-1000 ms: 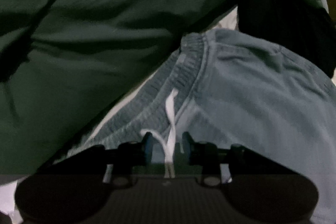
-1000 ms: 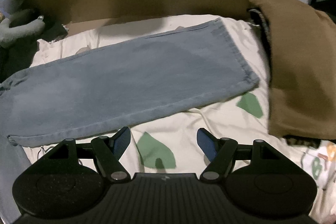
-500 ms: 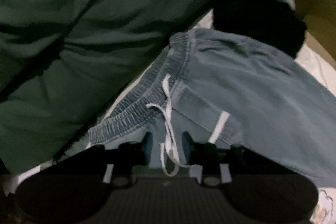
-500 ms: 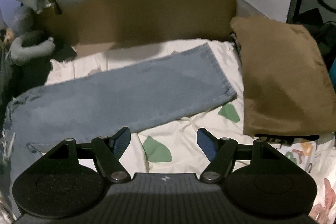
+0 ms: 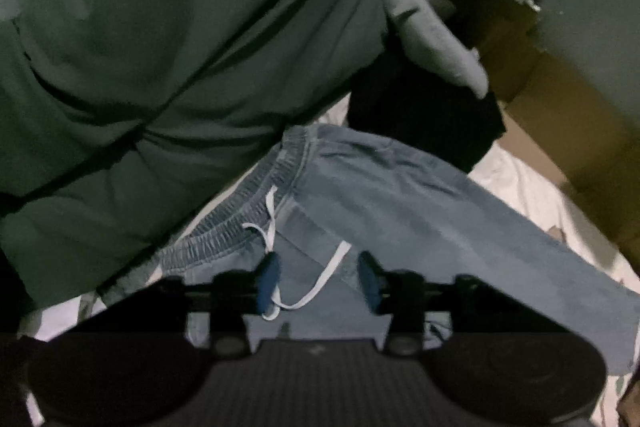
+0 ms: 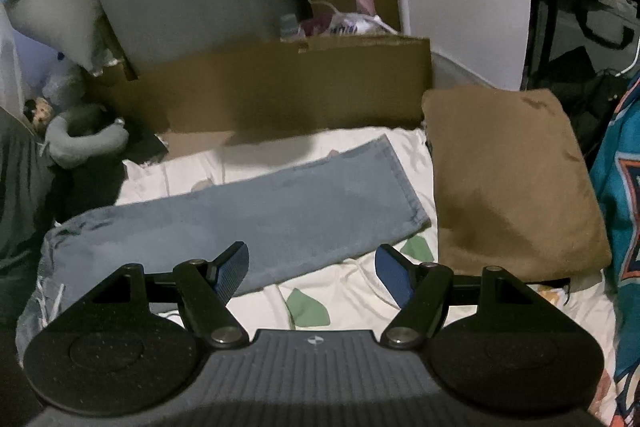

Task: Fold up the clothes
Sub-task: 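Release the waistband with the left gripper and lift both tools away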

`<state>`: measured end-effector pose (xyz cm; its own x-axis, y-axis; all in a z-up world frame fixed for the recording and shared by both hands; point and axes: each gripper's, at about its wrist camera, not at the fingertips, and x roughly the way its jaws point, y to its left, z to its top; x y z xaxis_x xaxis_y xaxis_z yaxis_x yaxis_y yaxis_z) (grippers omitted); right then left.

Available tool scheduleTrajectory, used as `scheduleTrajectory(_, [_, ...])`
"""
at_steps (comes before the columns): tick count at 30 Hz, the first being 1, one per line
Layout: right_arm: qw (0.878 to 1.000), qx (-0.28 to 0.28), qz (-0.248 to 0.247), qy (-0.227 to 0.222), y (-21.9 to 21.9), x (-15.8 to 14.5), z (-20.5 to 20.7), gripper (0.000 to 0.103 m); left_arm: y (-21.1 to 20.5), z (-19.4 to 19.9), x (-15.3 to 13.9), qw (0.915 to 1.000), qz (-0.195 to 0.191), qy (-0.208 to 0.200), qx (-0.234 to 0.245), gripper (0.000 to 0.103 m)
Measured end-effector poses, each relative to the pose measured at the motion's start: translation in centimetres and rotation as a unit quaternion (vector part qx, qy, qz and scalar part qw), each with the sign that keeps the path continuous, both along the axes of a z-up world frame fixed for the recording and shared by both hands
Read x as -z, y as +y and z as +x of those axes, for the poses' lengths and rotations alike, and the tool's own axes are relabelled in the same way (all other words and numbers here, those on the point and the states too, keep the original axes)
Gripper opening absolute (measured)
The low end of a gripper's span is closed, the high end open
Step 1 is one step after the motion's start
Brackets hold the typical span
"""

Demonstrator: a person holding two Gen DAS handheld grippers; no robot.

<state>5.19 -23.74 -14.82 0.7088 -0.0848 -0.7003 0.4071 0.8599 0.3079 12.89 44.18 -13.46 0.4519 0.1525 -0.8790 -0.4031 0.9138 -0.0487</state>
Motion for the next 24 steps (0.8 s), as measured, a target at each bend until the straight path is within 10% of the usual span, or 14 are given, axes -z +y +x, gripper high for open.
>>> scheduleTrajectory(1, [0.994, -0.105, -0.021, 0.012, -0.2, -0.5, -0.3, 0.077, -0.2, -0.3, -0.5, 1.0, -0.002, -0.003, 0.001, 0.06])
scheduleTrajectory(10, [0.993, -0.109, -0.018, 0.035, -0.4, -2.0, -1.8, 0.091, -2.2, -4.1, -1.7, 0.9991, -0.034, 0.001, -0.024, 0.083])
scheduleTrajectory(24, [0.987, -0.148, -0.037, 0.044, -0.7, -3.0, -3.9, 0.099, -2.5, -9.1, -0.1, 0.996, -0.053, 0.023, -0.068, 0.084])
